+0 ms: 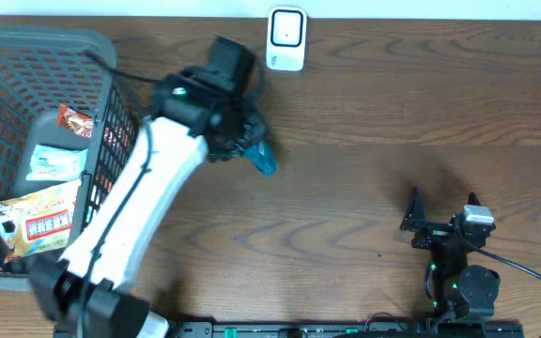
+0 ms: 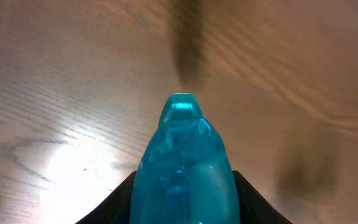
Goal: Scan the item barcode
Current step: 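Carry the blue bottle with the left gripper toward the white scanner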
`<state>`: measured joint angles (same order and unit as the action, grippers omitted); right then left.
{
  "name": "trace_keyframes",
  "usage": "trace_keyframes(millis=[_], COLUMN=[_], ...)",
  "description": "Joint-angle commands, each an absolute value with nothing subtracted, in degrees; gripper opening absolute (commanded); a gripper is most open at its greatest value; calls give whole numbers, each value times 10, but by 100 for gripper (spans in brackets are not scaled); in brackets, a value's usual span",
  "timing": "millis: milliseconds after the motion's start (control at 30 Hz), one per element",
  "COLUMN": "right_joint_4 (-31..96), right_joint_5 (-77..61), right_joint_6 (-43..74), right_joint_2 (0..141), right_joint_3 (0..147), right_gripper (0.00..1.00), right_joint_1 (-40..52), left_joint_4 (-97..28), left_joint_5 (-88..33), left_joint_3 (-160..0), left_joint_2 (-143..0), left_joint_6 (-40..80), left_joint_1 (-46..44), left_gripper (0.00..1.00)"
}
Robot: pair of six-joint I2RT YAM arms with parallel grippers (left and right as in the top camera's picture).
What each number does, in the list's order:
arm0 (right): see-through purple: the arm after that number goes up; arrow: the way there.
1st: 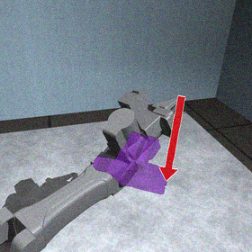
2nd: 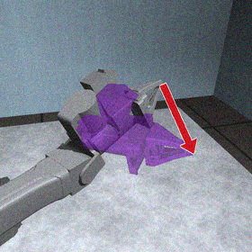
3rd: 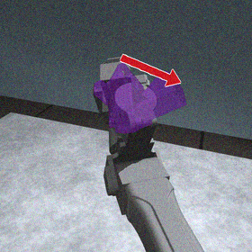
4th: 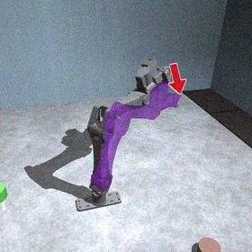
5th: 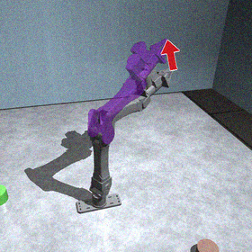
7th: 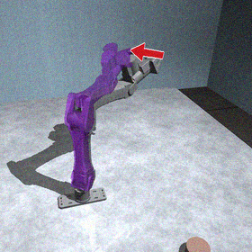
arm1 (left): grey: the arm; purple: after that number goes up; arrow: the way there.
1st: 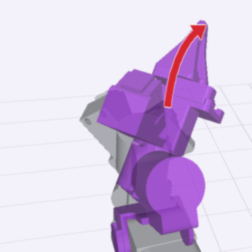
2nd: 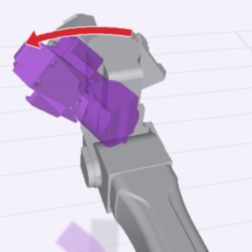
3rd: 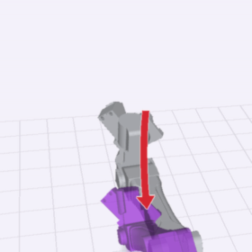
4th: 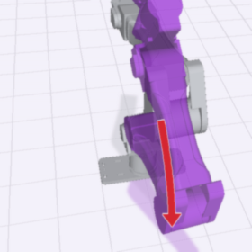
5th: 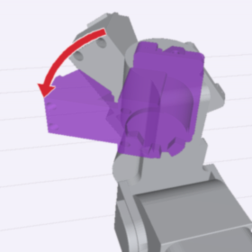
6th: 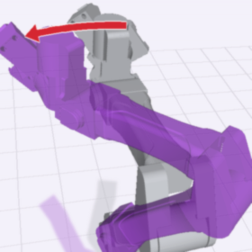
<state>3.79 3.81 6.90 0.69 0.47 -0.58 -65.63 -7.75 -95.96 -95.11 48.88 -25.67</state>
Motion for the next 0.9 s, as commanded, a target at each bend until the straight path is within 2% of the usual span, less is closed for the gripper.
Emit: trace_keyframes(millis=[0, 300, 433, 667, 867], right_joint_4=[39, 39, 39, 39, 39], right_joint_5=[39, 39, 40, 39, 39], right_joint_6=[61, 61, 61, 62, 62], right_joint_2=[4, 4, 4, 4, 4], right_joint_3=[3, 3, 3, 3, 3], right_gripper=[99, 99, 99, 99, 99], right_joint_1=[1, 1, 1, 1, 1], left_joint_4=[-649, -583, -579, -582, -582], left_joint_5=[8, 77, 114, 121, 120], left_joint_3=[-965, -965, -965, -965, -965], left_joint_2=[-991, -1072, -1098, -1122, -1123], left_joint_6=[509, 518, 562, 745, 911], left_joint_1=[-292, -348, -360, -362, -362], left_gripper=[8, 8, 9, 15, 16])
